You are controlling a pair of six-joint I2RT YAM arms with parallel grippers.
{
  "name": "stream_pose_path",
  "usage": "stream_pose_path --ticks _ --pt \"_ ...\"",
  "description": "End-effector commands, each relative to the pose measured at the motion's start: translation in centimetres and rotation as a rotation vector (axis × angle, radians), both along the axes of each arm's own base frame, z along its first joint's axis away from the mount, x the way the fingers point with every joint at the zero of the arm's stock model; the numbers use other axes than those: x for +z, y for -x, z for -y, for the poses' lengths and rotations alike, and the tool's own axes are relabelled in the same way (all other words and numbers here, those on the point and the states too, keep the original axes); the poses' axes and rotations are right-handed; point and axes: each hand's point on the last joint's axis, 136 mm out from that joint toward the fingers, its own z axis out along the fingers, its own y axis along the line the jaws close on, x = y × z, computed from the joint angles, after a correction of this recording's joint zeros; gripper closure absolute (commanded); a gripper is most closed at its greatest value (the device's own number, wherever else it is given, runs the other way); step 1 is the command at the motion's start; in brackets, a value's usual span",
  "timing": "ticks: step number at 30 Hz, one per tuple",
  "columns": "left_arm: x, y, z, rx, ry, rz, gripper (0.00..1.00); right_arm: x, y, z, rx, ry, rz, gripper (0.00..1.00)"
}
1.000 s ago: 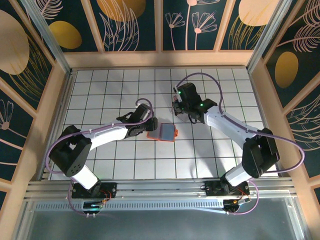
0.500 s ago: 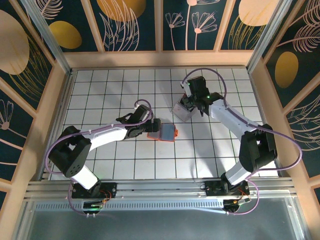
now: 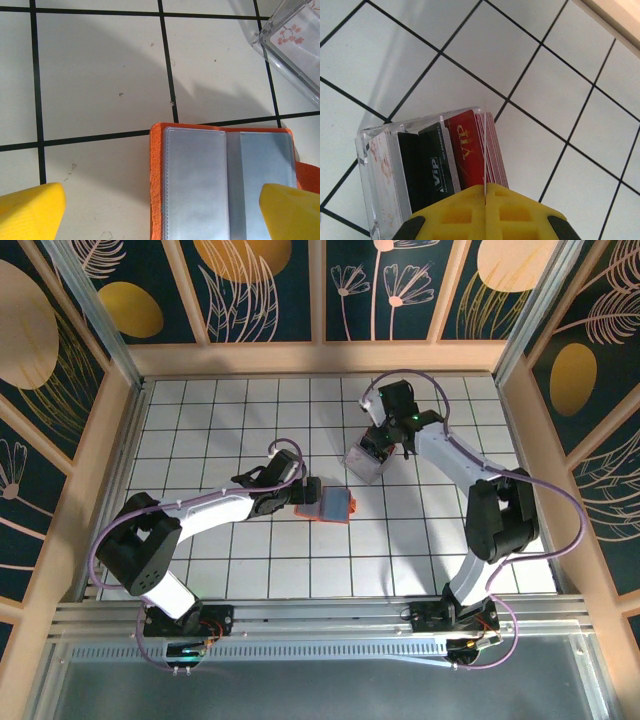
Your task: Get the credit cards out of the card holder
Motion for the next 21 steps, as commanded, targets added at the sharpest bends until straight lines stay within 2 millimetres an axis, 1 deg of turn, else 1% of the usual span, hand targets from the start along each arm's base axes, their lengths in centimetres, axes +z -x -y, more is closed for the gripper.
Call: stream_pose_path --ticks 1,7,12,21 --pt "-0.4 0.1 -0.7 0.024 -0.016 -0.013 0.01 0.1 -0.2 -0.8 0.055 -0.006 -0.018 1.00" --pt "-0.3 -0.1 -0.9 0.028 -0.018 -0.009 0.01 -1.6 -0.5 -0.5 0.056 0.026 -0.055 1.00" --pt "-0.6 -0.1 -1.0 0.029 -0.021 -0.014 0.01 -2.3 -0.7 0.2 0.046 0.050 -0.076 1.00" --pt "-0.6 -0.2 -1.0 0.030 -0.020 -0.016 0.01 -3.9 0.4 0.6 0.059 0.057 -0.150 1.00"
